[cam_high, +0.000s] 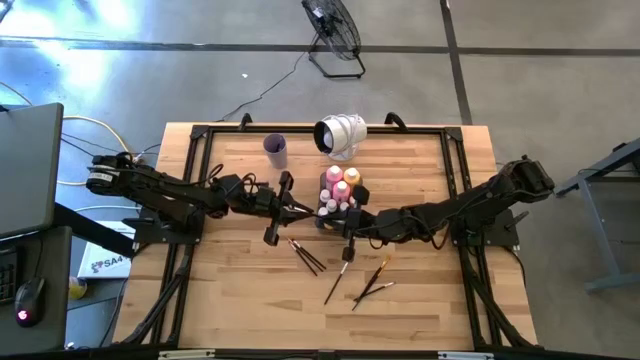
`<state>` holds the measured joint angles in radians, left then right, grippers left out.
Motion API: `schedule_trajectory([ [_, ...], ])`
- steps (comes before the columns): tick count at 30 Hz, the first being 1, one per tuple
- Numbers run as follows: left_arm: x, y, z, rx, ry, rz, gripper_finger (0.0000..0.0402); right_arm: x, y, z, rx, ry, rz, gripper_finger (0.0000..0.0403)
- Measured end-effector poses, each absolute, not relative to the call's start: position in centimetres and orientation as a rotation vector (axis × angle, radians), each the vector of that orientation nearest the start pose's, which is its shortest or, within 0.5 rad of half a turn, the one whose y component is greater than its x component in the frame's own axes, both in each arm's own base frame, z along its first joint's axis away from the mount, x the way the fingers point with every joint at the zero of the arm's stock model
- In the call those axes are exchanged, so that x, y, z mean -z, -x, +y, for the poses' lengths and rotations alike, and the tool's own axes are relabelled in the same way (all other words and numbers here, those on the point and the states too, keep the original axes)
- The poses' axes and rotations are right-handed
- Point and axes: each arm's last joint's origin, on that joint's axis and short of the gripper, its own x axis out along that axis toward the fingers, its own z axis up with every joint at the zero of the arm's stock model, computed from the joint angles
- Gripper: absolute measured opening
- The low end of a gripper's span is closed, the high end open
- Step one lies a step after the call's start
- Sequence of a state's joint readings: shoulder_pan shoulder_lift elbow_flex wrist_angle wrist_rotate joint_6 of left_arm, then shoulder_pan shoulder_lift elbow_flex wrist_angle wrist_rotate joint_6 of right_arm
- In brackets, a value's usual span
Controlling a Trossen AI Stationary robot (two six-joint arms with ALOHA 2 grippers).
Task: Pick & Place Paint Supplies
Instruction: Put the silver paint brush into the violet cup
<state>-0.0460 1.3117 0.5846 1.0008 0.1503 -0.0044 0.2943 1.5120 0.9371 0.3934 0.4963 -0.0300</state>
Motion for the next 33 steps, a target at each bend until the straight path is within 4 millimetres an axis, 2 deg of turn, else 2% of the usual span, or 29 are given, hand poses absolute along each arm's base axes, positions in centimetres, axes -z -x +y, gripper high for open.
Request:
schedule_trajectory([
  [4,-26.7,-26.8,-1.6,0.187,-0.007,-0.273,0.001,-26.7,-32.4,8.4,0.194,0.093,0.17,0.0042],
  [11,-27.2,-26.4,-1.4,0.104,-0.076,-0.287,0.001,-27.1,-32.0,8.9,0.196,0.073,0.159,0.0105],
  [14,-27.8,-25.5,-1.2,0.094,-0.107,-0.273,0.001,-27.7,-31.1,9.5,0.201,0.087,0.176,0.0125],
  [18,-28.7,-23.5,-0.4,-0.036,-0.127,-0.234,0.001,-28.7,-29.2,10.2,0.231,0.124,0.216,0.0142],
  [21,-29.0,-22.0,0.6,-0.132,-0.127,-0.155,0.001,-29.6,-27.7,10.9,0.197,0.128,0.223,0.0145],
  [25,-28.8,-20.3,2.2,-0.345,-0.121,-0.021,0.001,-30.4,-26.0,12.0,0.13,0.137,0.228,0.0138],
  [33,-28.4,-19.2,4.7,-0.633,-0.123,0.06,0.001,-30.7,-23.6,13.7,0.121,0.137,0.267,0.0087],
])
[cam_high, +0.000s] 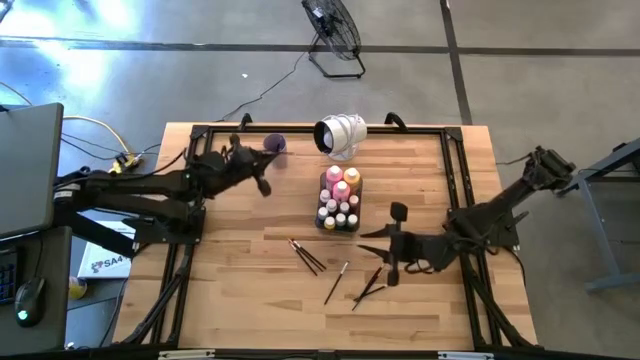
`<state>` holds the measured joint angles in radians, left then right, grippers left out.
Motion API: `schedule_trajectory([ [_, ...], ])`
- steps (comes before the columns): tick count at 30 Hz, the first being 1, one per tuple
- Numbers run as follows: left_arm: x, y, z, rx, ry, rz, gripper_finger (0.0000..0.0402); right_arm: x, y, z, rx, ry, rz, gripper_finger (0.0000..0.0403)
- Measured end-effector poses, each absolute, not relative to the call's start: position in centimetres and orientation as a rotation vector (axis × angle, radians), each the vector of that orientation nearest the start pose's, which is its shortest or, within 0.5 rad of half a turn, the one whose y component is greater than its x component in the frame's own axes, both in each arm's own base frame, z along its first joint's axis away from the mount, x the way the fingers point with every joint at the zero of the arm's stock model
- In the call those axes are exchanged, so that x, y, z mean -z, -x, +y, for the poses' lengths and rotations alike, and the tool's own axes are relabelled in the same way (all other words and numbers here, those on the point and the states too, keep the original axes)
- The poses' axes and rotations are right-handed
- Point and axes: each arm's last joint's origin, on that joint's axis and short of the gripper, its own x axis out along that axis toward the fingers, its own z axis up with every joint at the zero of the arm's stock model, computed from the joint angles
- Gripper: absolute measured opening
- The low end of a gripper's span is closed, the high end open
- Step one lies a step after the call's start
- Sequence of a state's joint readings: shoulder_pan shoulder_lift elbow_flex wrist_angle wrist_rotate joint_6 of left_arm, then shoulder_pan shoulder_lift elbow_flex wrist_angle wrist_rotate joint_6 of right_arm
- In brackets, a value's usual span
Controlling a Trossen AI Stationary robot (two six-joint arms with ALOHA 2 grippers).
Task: Pick & Place Paint Supplies
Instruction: Put the silver paint brush into the violet cup
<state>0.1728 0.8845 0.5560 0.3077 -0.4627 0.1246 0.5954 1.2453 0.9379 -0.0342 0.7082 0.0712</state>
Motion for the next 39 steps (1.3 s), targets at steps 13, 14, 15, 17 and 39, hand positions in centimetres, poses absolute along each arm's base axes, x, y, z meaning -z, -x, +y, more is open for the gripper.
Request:
schedule_trajectory([
  [13,-26.9,-17.8,8.3,-0.903,0.026,0.166,0.0011,-29.7,-22.8,14.0,0.165,0.088,0.339,0.0018],
  [14,-26.7,-17.6,8.5,-0.915,0.033,0.18,0.0011,-29.7,-22.8,14.0,0.165,0.089,0.34,0.0017],
  [15,-26.6,-17.5,8.6,-0.927,0.036,0.191,0.0011,-29.7,-22.8,14.0,0.165,0.089,0.34,0.0017],
  [17,-26.4,-17.5,9.1,-0.943,0.042,0.205,0.0012,-29.7,-22.8,14.0,0.165,0.09,0.34,0.0016],
  [39,-22.6,-19.0,12.6,-0.912,0.182,0.351,0.0022,-29.5,-22.7,14.0,0.169,0.101,0.353,0.0016],
])
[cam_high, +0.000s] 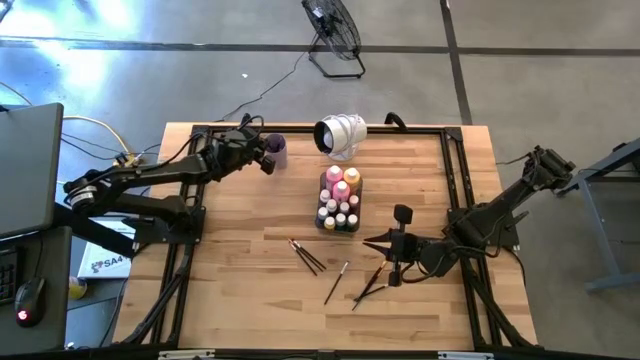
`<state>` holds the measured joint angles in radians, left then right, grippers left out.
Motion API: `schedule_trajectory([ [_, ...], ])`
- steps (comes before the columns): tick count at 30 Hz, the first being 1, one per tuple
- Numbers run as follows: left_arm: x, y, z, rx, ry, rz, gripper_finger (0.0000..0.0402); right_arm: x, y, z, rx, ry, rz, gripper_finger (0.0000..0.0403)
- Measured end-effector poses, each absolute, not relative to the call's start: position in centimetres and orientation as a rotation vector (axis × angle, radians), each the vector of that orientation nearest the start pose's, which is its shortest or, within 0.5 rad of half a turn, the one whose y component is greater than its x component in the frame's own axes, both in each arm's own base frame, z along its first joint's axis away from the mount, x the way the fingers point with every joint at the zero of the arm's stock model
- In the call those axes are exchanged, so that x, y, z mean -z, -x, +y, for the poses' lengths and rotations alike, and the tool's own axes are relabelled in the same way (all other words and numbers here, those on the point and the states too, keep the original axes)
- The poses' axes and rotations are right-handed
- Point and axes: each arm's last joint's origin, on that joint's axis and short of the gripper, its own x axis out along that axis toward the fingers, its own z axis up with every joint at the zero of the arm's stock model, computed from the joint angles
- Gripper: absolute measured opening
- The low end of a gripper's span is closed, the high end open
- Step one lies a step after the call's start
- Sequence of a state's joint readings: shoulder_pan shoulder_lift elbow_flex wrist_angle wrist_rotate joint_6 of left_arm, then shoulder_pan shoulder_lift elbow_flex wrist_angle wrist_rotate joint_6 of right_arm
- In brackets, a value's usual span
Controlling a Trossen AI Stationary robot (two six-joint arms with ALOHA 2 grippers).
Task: Pick & Place Paint Supplies
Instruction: Put the silver paint brush into the violet cup
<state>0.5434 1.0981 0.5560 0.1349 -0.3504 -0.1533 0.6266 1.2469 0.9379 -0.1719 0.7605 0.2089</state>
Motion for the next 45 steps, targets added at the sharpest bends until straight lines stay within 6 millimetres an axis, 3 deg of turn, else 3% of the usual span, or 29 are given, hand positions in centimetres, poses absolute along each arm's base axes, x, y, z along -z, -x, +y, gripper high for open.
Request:
schedule_trajectory([
  [15,-23.4,-19.0,12.7,-0.908,0.183,0.278,0.0152,-29.5,-22.7,14.0,0.169,0.105,0.358,0.0016],
  [24,-27.7,-18.4,11.7,-0.717,0.172,0.143,0.0154,-29.5,-22.7,14.0,0.167,0.106,0.359,0.0016],
  [29,-28.8,-17.0,10.8,-0.723,0.154,0.151,0.0154,-29.4,-22.7,14.0,0.166,0.112,0.368,0.0016],
  [39,-29.1,-13.4,9.1,-0.855,0.19,0.237,0.0154,-29.3,-22.7,13.9,0.17,0.117,0.372,0.0016],
  [45,-28.8,-12.0,8.1,-0.836,0.245,0.283,0.0154,-29.3,-22.7,13.9,0.17,0.117,0.372,0.0016],
])
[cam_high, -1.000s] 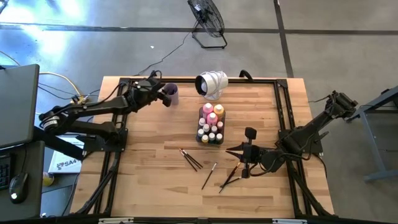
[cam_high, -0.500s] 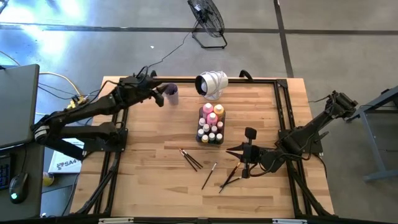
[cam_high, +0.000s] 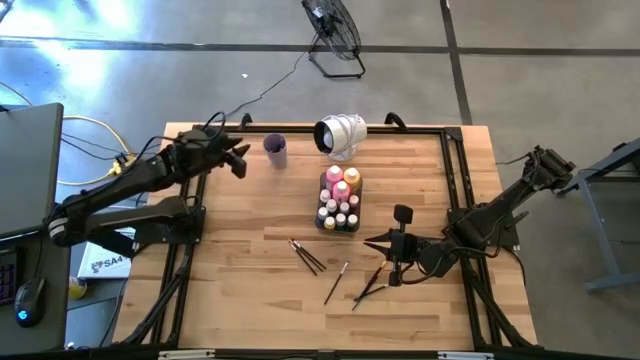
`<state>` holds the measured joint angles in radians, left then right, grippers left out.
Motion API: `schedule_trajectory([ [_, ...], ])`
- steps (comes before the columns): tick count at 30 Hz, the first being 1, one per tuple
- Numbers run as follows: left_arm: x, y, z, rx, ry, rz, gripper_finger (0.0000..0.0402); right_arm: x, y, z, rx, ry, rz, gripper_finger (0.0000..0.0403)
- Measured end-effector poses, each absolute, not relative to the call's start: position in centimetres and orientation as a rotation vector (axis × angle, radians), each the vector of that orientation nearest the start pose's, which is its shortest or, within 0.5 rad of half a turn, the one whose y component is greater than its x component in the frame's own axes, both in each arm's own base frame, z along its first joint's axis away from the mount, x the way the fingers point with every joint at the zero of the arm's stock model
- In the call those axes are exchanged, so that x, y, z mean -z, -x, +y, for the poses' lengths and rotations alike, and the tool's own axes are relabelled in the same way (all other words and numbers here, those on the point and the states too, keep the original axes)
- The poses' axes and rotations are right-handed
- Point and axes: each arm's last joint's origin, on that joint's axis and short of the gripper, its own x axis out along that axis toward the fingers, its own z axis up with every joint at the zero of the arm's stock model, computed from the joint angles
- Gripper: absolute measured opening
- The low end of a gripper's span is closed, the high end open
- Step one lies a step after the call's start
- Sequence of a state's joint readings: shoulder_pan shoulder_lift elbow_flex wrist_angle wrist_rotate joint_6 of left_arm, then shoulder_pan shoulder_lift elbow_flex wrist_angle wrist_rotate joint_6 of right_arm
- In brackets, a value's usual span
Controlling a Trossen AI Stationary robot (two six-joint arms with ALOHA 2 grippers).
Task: Pick & Place Paint Supplies
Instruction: Put the silver paint brush into the violet cup
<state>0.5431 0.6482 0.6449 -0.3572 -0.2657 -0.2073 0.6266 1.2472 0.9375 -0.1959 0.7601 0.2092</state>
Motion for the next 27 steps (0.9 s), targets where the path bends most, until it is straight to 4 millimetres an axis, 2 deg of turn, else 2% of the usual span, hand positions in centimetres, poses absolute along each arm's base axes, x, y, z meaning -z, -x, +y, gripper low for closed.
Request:
schedule_trajectory([
  [8,-29.8,-11.2,6.7,-0.57,0.207,0.229,0.0154,-29.3,-22.7,13.9,0.171,0.108,0.371,0.0016],
  [14,-30.2,-10.1,4.3,-0.389,0.138,0.119,0.0154,-29.3,-22.7,13.9,0.173,0.084,0.371,0.0016],
  [17,-29.0,-10.0,3.1,-0.281,0.117,0.036,0.0154,-29.3,-22.6,13.9,0.173,0.089,0.377,0.0016],
  [22,-25.2,-10.6,1.4,-0.113,0.096,-0.09,0.0154,-29.1,-22.6,13.9,0.166,0.076,0.393,0.0016],
  [27,-22.2,-11.1,0.4,-0.107,0.11,-0.07,0.0154,-28.9,-22.5,14.1,0.104,-0.005,0.426,0.0016],
])
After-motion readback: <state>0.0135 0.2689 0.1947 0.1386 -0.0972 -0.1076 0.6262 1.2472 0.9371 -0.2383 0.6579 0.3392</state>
